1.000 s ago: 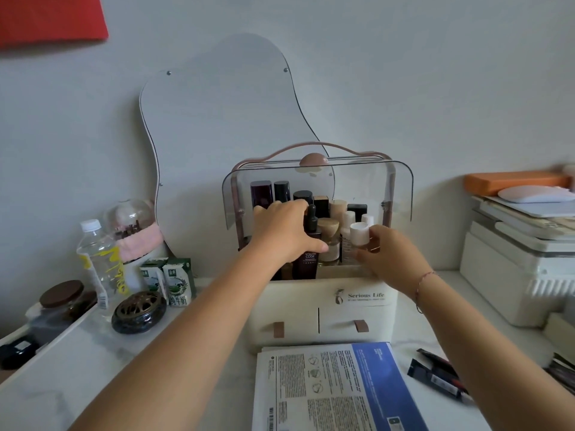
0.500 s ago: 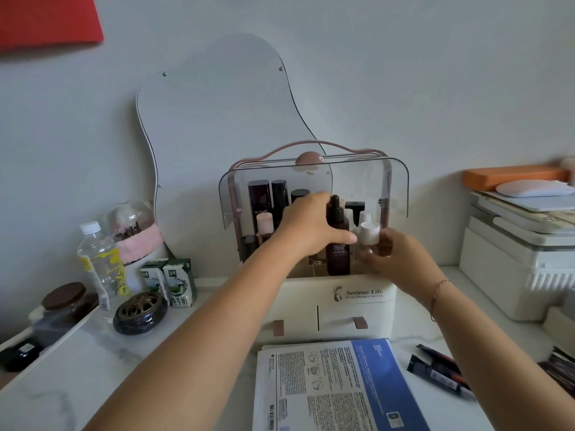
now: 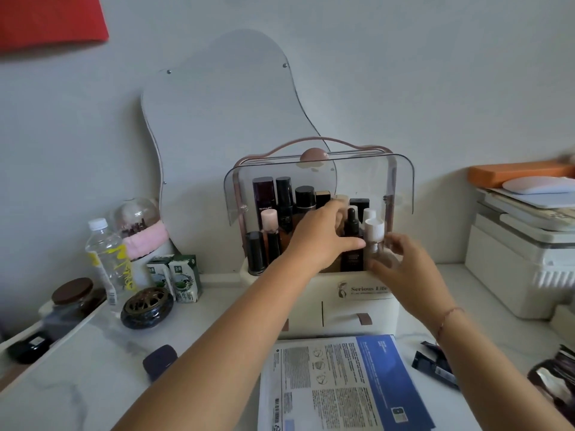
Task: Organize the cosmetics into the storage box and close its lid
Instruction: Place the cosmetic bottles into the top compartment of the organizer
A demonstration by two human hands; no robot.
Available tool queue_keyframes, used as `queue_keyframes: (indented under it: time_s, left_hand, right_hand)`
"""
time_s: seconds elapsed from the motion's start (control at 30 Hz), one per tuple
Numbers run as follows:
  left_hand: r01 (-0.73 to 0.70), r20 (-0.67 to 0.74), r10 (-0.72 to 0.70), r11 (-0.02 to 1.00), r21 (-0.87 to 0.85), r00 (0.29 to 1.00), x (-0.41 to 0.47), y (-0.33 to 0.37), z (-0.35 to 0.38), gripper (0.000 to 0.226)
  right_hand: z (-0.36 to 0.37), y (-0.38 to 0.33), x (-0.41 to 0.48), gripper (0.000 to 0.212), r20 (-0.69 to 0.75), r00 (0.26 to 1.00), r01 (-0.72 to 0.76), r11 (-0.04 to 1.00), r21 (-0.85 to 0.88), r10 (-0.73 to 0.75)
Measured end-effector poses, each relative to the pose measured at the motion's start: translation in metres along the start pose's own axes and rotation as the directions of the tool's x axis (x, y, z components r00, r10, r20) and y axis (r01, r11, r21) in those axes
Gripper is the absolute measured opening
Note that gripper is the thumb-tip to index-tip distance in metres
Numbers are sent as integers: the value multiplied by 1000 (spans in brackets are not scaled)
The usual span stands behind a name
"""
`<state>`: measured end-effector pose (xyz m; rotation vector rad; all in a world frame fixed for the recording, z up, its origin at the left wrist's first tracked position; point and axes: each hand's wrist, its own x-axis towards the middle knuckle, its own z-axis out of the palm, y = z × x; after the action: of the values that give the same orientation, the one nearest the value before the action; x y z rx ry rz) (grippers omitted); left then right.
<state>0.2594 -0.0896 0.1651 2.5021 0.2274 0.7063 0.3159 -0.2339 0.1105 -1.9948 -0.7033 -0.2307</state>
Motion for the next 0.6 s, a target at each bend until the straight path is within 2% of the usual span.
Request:
queue_keyframes:
  time_s: [0.07, 0.13, 0.17, 0.23, 0.3, 0.37, 0.4, 0.5, 0.6]
  left_hand:
    - [-122, -169, 108, 990, -77, 980, -30, 0, -6, 61]
    - [-228, -323, 191, 971, -79, 927, -74, -15, -12, 54]
    - [-222, -373, 188, 974, -51, 909, -98, -31, -15, 50]
    - [-90, -466, 64, 995, -33, 882, -143, -75, -24, 47]
    - [162, -514, -179, 984, -78, 839, -178, -124, -37, 51]
    - [440, -441, -435, 893, -98, 785, -201, -162, -48, 64]
    - [531, -374, -526, 842, -100, 764, -209, -176, -52, 71]
    - [615, -239, -617, 783, -96, 749, -220, -204, -51, 74]
    - [608, -278, -606, 789, -91, 745, -221, -213, -49, 61]
  right_hand:
    - [0, -3, -17, 54, -93, 996, 15, 1000, -27, -17]
    - [1, -12, -40, 55, -172, 976, 125, 991, -57, -133]
    - [3, -16, -51, 53, -174, 967, 177, 982, -59, -185]
    - [11, -26, -70, 47, -93, 966, 243, 970, -11, -243]
    - [24, -34, -85, 43, 64, 966, 248, 967, 57, -252]
    - [42, -38, -94, 41, 236, 940, 236, 969, 75, -247]
    - [52, -38, -97, 39, 307, 922, 226, 971, 72, -237]
    - [78, -35, -101, 31, 436, 888, 126, 989, 79, -147]
    - [87, -31, -104, 32, 484, 872, 65, 997, 43, -78]
